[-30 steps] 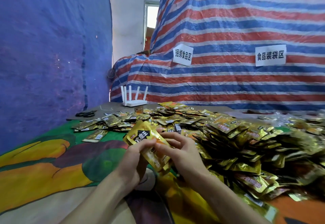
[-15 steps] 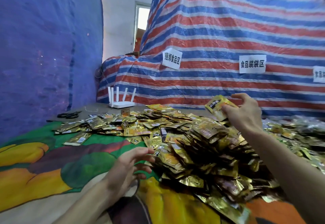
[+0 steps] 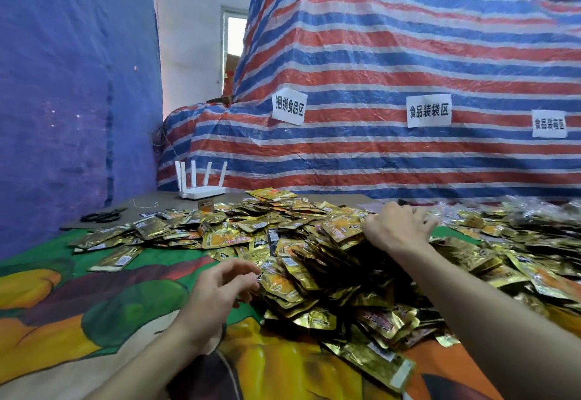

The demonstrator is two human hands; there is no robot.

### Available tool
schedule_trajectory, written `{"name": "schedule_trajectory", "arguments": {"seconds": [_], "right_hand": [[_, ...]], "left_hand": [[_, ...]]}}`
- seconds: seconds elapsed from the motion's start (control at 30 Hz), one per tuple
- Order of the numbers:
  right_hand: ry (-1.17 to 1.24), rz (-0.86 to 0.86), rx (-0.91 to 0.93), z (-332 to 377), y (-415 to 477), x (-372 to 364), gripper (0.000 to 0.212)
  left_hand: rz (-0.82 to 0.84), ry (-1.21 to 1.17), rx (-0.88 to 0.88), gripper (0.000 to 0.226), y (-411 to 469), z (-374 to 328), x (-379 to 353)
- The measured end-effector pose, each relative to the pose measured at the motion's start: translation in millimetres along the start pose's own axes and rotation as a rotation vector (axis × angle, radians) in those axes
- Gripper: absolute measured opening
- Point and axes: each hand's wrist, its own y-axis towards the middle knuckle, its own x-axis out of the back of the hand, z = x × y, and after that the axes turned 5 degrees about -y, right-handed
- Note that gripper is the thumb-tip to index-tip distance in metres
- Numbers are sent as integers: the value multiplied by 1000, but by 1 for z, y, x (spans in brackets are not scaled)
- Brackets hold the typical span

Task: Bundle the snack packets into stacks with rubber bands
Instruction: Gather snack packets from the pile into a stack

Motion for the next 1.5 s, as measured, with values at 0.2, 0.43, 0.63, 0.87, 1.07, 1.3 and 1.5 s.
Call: {"name": "schedule_trajectory", "arguments": {"seconds": [0.2, 0.43, 0.63, 0.87, 1.07, 1.3, 1.5], "right_hand": [[22, -120, 196, 42, -22, 15, 34], [143, 176, 604, 134, -46, -8, 17], [-71, 368, 633, 196, -14, -62, 27], [-275, 414, 459, 239, 54, -120, 88], [-338, 581, 569, 263, 76, -149, 116], [-314, 563, 621, 267, 82, -153, 115], [-352, 606, 648, 268, 74, -149, 141]], "left_hand": [[-35, 253, -73, 19, 28, -15, 20], [-57, 1029, -11, 9, 77, 16, 75], [11, 1274, 63, 37, 142, 36, 100], [68, 1276, 165, 82, 208, 75, 114], [159, 1214, 216, 92, 241, 103, 121], [217, 1341, 54, 57, 250, 108, 118], [158, 1469, -187, 22, 228, 98, 113]]}}
